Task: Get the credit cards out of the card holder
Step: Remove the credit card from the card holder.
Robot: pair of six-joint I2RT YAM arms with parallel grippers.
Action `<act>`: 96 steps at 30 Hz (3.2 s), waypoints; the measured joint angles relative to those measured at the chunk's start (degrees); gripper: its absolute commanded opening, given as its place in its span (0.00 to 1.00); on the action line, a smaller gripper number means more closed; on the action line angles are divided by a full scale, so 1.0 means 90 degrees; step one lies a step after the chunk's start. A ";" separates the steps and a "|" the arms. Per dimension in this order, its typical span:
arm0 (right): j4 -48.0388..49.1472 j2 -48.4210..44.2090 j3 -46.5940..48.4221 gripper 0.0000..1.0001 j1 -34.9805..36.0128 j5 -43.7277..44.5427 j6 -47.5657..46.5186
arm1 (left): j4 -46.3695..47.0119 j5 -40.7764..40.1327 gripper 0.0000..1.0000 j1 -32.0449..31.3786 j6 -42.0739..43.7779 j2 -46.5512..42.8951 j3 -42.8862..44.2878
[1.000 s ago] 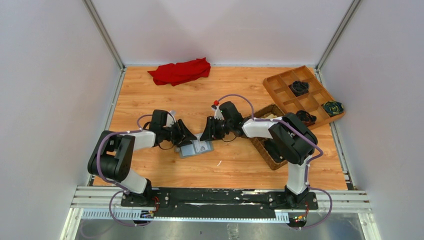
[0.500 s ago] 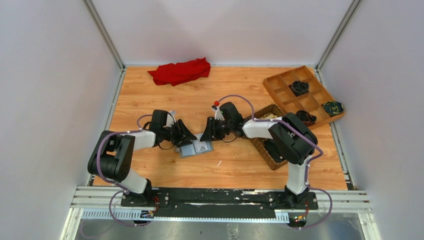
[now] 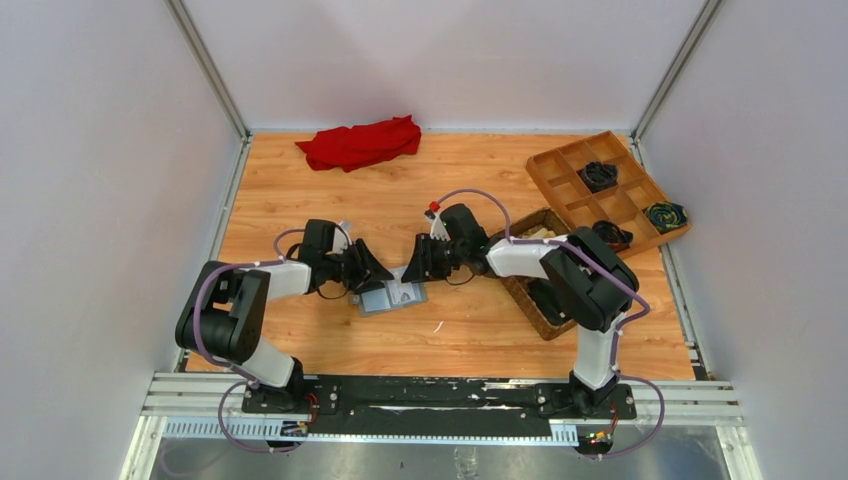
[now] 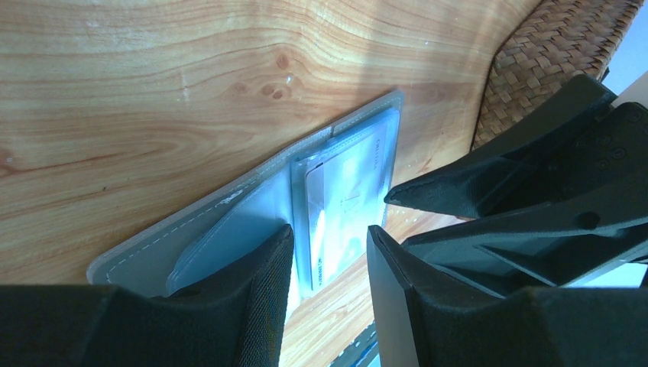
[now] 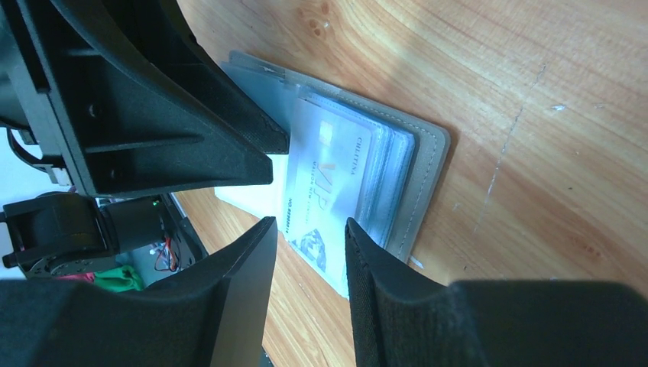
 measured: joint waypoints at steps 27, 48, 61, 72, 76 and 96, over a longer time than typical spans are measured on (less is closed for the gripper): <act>-0.0012 0.0058 -0.0007 0.42 0.0000 -0.0104 -0.0044 | 0.0000 0.0002 0.45 0.0000 0.0000 0.0000 0.0000; 0.0614 0.0449 0.0032 0.42 0.0012 -0.0755 0.0345 | 0.0012 -0.0005 0.31 0.0053 0.0182 -0.0019 -0.0143; 0.1083 0.0704 0.0029 0.42 -0.0049 -0.1098 0.0695 | -0.0044 0.0291 0.28 0.0223 0.0719 -0.0211 -0.0245; 0.1336 0.0801 -0.0022 0.41 -0.0087 -0.1248 0.0872 | 0.0073 0.0223 0.08 0.0253 0.0792 -0.0352 -0.0525; 0.1462 0.0763 -0.0160 0.41 -0.0180 -0.1243 0.0889 | 0.0279 0.0333 0.11 0.0243 0.0797 -0.0333 -0.0525; 0.1413 0.0537 -0.0398 0.40 -0.0653 -0.1183 0.0782 | 0.0821 0.0610 0.39 -0.0075 0.0780 0.0658 0.0415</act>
